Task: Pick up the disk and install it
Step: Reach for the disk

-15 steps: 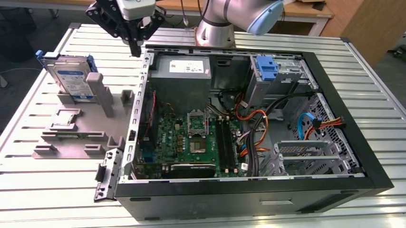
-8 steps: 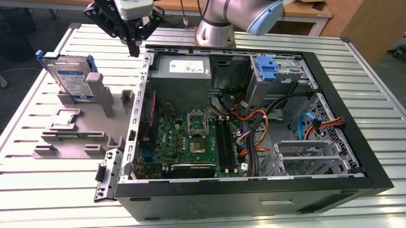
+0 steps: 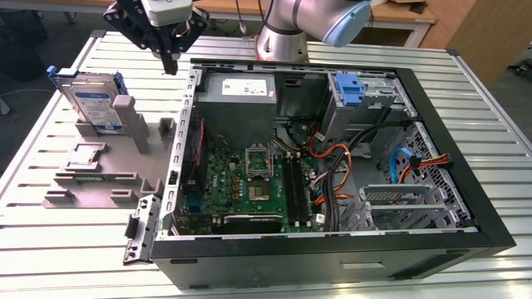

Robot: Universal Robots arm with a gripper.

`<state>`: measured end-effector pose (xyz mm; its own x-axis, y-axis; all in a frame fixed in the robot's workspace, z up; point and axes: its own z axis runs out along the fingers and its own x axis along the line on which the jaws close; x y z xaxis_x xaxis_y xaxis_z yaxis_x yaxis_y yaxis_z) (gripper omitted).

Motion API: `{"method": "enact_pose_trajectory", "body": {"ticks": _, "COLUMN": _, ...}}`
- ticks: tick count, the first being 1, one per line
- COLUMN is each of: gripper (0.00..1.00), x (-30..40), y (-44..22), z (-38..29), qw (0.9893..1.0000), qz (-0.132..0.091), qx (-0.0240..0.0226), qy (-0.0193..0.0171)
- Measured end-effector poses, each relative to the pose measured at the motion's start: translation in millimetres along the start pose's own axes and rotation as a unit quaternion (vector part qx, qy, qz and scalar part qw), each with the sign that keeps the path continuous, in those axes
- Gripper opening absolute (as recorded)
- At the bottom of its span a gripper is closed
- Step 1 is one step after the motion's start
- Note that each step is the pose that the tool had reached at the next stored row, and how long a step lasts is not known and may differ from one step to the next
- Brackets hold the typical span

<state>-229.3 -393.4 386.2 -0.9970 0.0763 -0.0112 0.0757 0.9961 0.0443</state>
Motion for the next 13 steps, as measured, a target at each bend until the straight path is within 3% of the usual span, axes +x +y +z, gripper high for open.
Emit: {"method": "enact_pose_trajectory", "body": {"ticks": 13, "gripper": 0.10, "x": 9.6, "y": -0.7, "z": 0.0, "qw": 1.0000, "qz": 0.000, "qx": 0.0000, "qy": 0.0000}}
